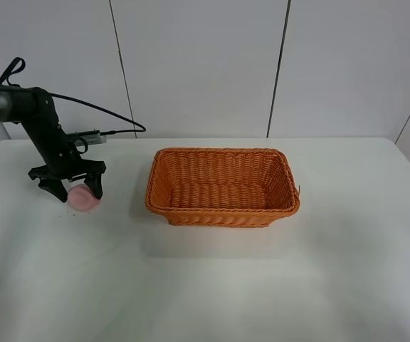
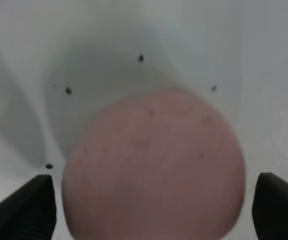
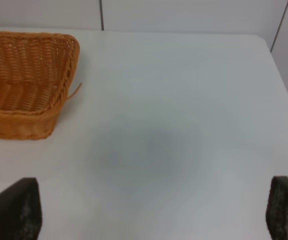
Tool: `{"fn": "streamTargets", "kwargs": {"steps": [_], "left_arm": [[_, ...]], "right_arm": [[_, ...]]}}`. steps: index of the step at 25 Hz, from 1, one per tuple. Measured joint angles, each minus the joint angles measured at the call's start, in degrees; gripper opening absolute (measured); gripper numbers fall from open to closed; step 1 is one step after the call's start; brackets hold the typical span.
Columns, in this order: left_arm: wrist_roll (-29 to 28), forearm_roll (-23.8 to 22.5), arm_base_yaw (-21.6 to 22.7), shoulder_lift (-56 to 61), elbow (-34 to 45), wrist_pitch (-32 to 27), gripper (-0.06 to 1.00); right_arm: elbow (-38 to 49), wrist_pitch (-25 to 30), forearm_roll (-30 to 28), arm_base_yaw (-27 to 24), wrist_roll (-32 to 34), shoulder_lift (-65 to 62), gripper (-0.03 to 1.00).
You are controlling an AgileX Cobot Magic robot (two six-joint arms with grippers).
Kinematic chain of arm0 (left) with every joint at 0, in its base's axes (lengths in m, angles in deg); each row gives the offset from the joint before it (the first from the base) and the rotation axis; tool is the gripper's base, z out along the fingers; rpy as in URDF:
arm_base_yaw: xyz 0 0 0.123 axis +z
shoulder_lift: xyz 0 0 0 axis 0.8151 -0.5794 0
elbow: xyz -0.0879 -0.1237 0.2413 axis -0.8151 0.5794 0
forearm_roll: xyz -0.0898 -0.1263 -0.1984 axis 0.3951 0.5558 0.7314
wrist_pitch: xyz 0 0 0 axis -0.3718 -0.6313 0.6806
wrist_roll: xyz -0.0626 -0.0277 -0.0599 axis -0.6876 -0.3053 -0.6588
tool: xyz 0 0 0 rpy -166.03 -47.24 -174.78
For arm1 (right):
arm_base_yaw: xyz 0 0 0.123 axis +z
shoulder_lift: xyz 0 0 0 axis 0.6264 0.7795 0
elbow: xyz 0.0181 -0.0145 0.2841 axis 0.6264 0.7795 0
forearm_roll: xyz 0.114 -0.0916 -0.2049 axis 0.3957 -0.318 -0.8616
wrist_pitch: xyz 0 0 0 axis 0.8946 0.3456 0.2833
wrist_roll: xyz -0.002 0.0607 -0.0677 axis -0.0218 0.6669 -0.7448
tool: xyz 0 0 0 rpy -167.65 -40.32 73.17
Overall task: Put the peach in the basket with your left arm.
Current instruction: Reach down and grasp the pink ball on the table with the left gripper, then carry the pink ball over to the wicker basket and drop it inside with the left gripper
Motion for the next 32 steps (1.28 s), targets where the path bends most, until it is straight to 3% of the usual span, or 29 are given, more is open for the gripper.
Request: {"fn": "streamTargets", "kwargs": {"steps": [5, 8, 11, 13, 20, 24, 28, 32], "left_arm": [[-0.13, 0.0, 0.0, -0.02, 0.61, 1.67, 0.75], [-0.4, 0.0, 0.0, -0.02, 0.61, 1.93, 0.52], [-0.44, 0.0, 0.0, 0.07, 0.61, 1.75, 0.2], [-0.44, -0.05, 0.0, 1.18, 0.29, 0.77, 0.1], [-1.27, -0.71, -0.14, 10.71, -3.77, -5.03, 0.05], [-2.61, -3.41, -2.07, 15.09, -8.43, -9.66, 0.05], [-3.53, -4.62, -6.28, 15.3, -11.2, -12.61, 0.05], [-4.62, -4.78, -14.06, 15.19, -13.1, -13.0, 0.05]], "right_arm": [[0.0, 0.0, 0.0, 0.0, 0.0, 0.0, 0.69], [0.0, 0.0, 0.0, 0.0, 0.0, 0.0, 0.69], [0.0, 0.0, 0.0, 0.0, 0.0, 0.0, 0.69], [0.0, 0.0, 0.0, 0.0, 0.0, 0.0, 0.69], [0.0, 0.0, 0.0, 0.0, 0.0, 0.0, 0.69], [0.0, 0.0, 0.0, 0.0, 0.0, 0.0, 0.69], [0.0, 0.0, 0.0, 0.0, 0.0, 0.0, 0.69], [0.0, 0.0, 0.0, 0.0, 0.0, 0.0, 0.69]]}}
